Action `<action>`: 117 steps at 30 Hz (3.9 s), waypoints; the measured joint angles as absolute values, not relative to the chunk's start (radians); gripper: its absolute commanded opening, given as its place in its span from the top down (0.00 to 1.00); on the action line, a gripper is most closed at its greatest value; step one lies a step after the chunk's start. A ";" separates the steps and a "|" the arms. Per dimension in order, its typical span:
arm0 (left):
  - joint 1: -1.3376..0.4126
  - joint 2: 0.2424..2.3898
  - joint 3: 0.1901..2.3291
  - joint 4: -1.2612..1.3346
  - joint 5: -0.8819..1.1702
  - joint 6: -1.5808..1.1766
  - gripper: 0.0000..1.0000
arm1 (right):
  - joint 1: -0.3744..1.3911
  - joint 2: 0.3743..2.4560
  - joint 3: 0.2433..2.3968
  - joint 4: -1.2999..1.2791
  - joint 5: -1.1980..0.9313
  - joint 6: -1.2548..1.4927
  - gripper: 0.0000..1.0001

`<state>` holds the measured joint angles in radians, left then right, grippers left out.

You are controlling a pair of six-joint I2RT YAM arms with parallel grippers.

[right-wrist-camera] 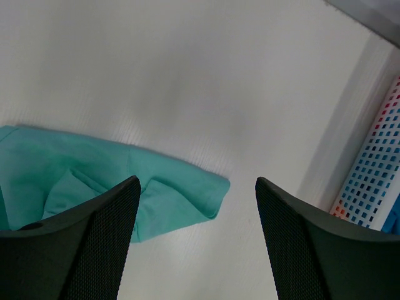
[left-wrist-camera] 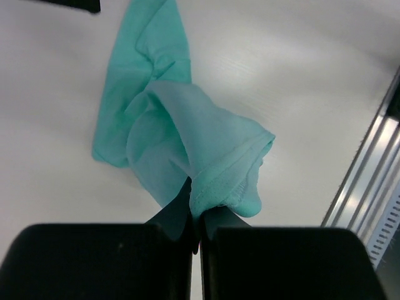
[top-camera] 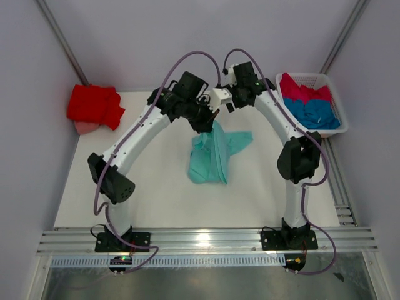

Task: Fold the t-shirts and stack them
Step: Flatten the tshirt out

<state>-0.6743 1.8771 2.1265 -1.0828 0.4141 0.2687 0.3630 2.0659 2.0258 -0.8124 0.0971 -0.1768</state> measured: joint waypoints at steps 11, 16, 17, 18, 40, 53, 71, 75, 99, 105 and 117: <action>-0.640 2.042 2.038 -1.019 0.102 0.162 1.00 | 0.363 1.914 2.022 -0.746 0.244 -0.206 0.22; -0.611 2.126 2.057 -0.977 -0.006 0.130 1.00 | 0.363 1.840 1.920 -0.732 0.268 -0.215 0.22; -0.607 2.135 2.058 -0.973 -0.020 0.130 1.00 | 0.363 1.836 1.905 -0.735 0.266 -0.217 0.22; -0.607 2.141 2.060 -0.971 -0.032 0.130 1.00 | 0.363 1.835 1.892 -0.737 0.261 -0.219 0.22; -0.587 2.137 1.997 -0.947 0.051 0.259 0.05 | 0.327 1.827 1.781 -0.772 0.178 -0.233 0.22; -0.612 2.027 2.054 -1.074 0.358 0.517 0.11 | 0.247 1.872 1.773 -0.770 0.158 -0.234 0.22; -0.670 2.034 2.015 -1.175 0.386 0.690 0.13 | 0.247 2.005 1.903 -0.748 0.183 -0.229 0.21; -0.690 2.040 2.034 -1.174 0.413 0.654 0.14 | 0.246 2.005 1.885 -0.743 0.196 -0.229 0.21; -0.888 2.117 2.025 -1.038 0.362 0.497 0.20 | 0.242 1.901 1.880 -0.739 0.252 -0.178 0.20; -0.955 2.204 2.061 -1.031 0.360 0.398 0.20 | 0.185 1.727 1.820 -0.694 0.310 -0.257 0.19; -0.938 2.219 2.214 -1.170 0.200 0.263 0.21 | -0.395 1.528 1.536 -0.646 0.178 -0.400 0.19</action>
